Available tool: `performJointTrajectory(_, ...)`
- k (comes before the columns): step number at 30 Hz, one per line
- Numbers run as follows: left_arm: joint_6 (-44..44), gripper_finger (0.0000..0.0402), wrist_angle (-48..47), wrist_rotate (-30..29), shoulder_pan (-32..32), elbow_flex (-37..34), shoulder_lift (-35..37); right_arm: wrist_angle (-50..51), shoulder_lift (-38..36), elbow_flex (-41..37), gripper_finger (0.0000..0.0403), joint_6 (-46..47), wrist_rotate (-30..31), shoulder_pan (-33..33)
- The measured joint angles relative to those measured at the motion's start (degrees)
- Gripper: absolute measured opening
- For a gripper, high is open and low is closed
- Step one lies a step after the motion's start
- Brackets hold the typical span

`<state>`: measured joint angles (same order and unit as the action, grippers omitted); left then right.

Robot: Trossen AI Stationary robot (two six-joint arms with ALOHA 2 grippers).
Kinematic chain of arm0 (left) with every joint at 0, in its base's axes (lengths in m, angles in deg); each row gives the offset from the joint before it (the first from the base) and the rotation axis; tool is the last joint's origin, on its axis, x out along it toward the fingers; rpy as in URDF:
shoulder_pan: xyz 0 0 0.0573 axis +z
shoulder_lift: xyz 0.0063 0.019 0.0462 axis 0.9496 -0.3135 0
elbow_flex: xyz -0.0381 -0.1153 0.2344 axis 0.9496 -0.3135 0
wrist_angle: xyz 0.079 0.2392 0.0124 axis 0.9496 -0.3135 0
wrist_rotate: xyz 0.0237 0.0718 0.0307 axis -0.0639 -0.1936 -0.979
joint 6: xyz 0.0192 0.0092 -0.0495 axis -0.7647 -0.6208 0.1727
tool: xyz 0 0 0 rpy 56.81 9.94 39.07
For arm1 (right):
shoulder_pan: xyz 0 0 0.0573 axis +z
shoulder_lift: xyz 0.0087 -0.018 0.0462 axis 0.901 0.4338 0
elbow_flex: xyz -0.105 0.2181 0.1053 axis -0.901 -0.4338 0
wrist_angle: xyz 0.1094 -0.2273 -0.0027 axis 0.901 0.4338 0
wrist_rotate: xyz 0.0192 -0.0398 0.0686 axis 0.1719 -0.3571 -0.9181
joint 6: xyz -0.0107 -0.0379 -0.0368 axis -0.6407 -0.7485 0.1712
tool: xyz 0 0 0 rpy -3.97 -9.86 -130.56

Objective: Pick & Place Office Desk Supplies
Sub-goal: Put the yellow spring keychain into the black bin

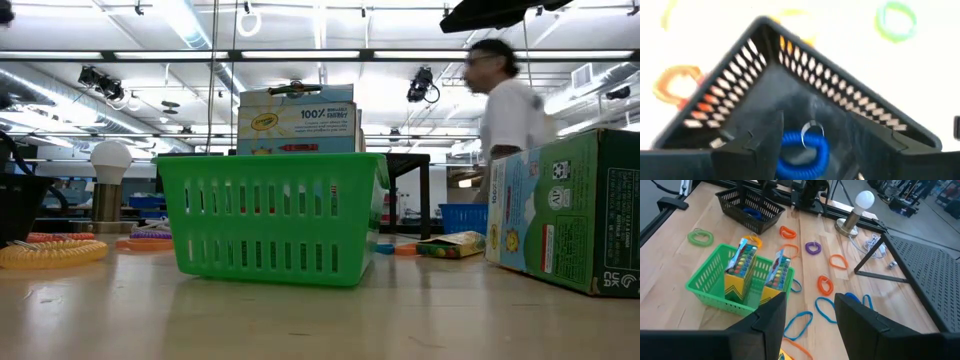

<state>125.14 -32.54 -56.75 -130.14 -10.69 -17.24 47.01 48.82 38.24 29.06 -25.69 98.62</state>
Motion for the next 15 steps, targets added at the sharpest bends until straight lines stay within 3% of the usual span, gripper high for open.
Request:
performJointTrajectory(9,-6.6,0.0231,1.6,-14.3,0.1,0.0,5.6,0.0,0.0,0.0,0.0176,-0.2,0.0,0.0)
performJointTrajectory(15,-15.6,0.0242,8.6,-15.5,4.3,0.0,6.0,0.0,0.0,0.0,0.0176,-0.2,0.0,0.0)
